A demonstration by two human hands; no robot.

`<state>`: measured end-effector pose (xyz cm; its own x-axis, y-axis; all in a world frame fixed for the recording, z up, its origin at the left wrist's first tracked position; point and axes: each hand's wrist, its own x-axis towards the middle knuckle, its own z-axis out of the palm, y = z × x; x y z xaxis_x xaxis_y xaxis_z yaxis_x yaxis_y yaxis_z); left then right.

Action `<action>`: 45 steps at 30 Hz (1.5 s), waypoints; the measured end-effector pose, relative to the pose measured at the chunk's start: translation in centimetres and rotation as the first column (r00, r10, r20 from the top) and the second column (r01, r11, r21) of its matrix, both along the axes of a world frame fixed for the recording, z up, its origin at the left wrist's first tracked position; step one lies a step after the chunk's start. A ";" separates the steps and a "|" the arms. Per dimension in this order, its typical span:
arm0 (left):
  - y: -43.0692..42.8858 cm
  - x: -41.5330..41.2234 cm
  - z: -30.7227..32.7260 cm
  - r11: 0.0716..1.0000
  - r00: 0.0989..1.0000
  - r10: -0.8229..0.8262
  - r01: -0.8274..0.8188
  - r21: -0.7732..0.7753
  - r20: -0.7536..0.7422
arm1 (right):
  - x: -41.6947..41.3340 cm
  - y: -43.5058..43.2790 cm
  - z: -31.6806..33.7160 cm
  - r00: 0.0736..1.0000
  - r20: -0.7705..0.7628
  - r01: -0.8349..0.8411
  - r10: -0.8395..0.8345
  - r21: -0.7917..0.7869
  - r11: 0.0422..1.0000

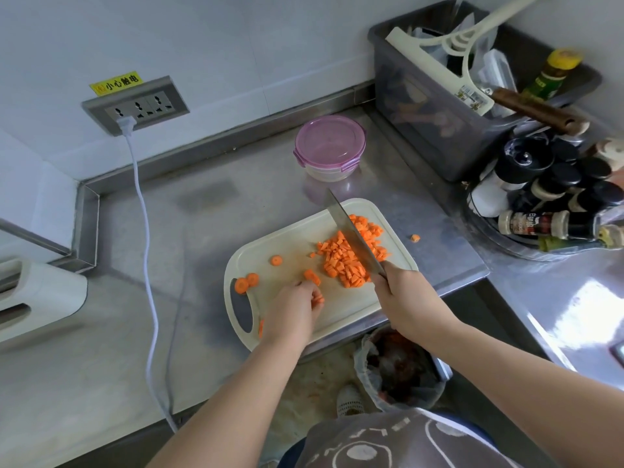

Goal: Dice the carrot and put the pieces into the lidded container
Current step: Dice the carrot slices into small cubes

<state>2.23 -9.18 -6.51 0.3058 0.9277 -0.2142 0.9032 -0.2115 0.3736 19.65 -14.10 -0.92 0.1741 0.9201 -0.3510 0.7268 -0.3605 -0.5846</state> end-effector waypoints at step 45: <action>-2.6 -0.1 0.6 0.993 0.994 -0.032 0.044 0.107 -0.108 | -0.3 -0.5 0.3 0.999 -0.036 -0.022 0.022 -0.004 1.000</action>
